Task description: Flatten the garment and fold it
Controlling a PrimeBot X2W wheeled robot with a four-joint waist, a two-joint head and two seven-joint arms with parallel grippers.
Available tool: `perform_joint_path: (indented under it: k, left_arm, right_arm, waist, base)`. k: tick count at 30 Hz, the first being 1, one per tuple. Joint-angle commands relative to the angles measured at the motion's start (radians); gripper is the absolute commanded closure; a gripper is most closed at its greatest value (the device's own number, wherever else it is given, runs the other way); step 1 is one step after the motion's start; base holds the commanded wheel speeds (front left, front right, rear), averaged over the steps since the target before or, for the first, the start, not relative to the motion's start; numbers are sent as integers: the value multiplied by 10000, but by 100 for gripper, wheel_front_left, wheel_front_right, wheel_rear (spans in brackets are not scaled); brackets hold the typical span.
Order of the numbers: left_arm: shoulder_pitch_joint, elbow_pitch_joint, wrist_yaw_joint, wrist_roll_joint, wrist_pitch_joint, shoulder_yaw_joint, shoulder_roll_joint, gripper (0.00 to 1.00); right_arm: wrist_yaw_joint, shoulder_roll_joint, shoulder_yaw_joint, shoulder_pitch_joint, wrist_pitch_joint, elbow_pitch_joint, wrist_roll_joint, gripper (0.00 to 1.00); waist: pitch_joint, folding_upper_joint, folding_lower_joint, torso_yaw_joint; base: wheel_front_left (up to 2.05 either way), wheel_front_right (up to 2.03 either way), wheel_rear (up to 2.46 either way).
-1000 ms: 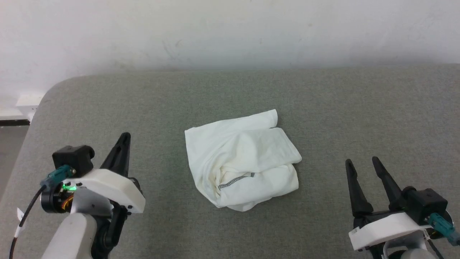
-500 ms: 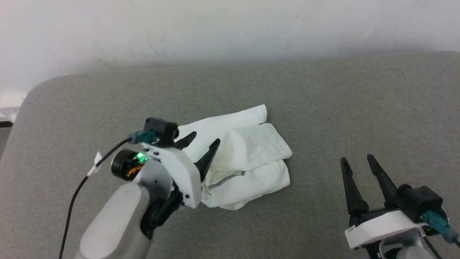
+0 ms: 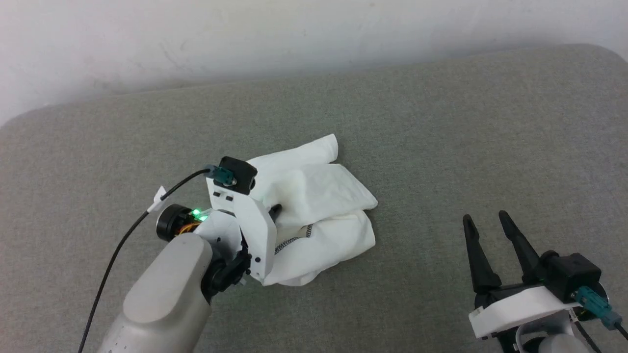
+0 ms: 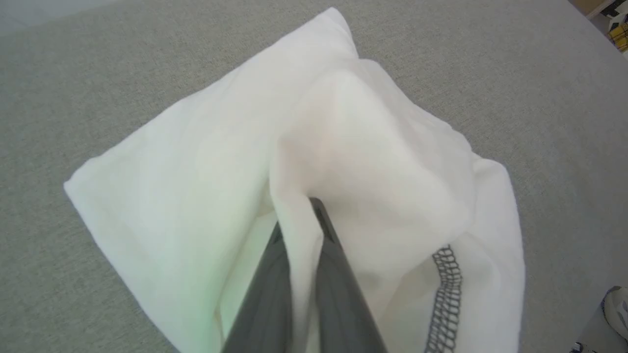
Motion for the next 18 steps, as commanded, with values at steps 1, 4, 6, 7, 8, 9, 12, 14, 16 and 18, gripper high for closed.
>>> perform_joint_path:
  k: [1,4,6,7,8,9,12,14,16,18]
  left_arm:
    - [-221,103,-70,7,-133,-43,-19,100]
    - [-354,22,-128,59,-569,-7,-38,100]
    - [-359,-214,-75,-23,-1055,218,-68,100]
    - [-308,-367,-4,-71,-1286,362,-53,100]
    - [-234,-575,91,-105,-1509,507,-24,100]
    - [-120,-832,212,-152,-1743,678,9,100]
    - [537,-1786,771,-269,-2336,1256,219,100]
    - [1259,-2406,1243,-394,-2636,1702,396,100]
    - [1705,-2668,1479,-480,-2746,1915,474,100]
    - [2785,-3167,1963,-702,-2901,2313,584,100]
  right_arm:
    - [-7,11,-21,-135,-91,36,70,0]
    - [-7,11,-72,-144,-103,75,60,0]
    - [-7,11,-79,-151,-98,112,53,0]
    - [-7,11,-88,-147,-95,137,49,0]
    - [-7,11,-110,-128,-84,146,44,0]
    - [-7,11,-133,-108,-79,140,41,0]
    - [-7,11,-218,-5,-50,91,24,0]
    - [-7,11,-202,50,-7,65,1,0]
    - [-7,11,-191,82,17,55,-3,0]
    - [-7,11,-250,143,31,12,4,0]
  waist:
    - [13,0,-1,-15]
    - [-38,0,-1,58]
    - [-101,0,-1,103]
    - [-164,0,-1,128]
    - [-202,0,-1,166]
    - [-238,0,-1,205]
    - [-307,0,-1,354]
    - [-344,0,-1,438]
    - [-366,0,-1,472]
    - [-357,0,-1,600]
  base:
    - [0,0,0]
    - [0,0,0]
    - [0,0,0]
    - [0,0,0]
    - [0,0,0]
    - [0,0,0]
    - [0,0,0]
    - [0,0,0]
    - [0,0,0]
    - [0,0,0]
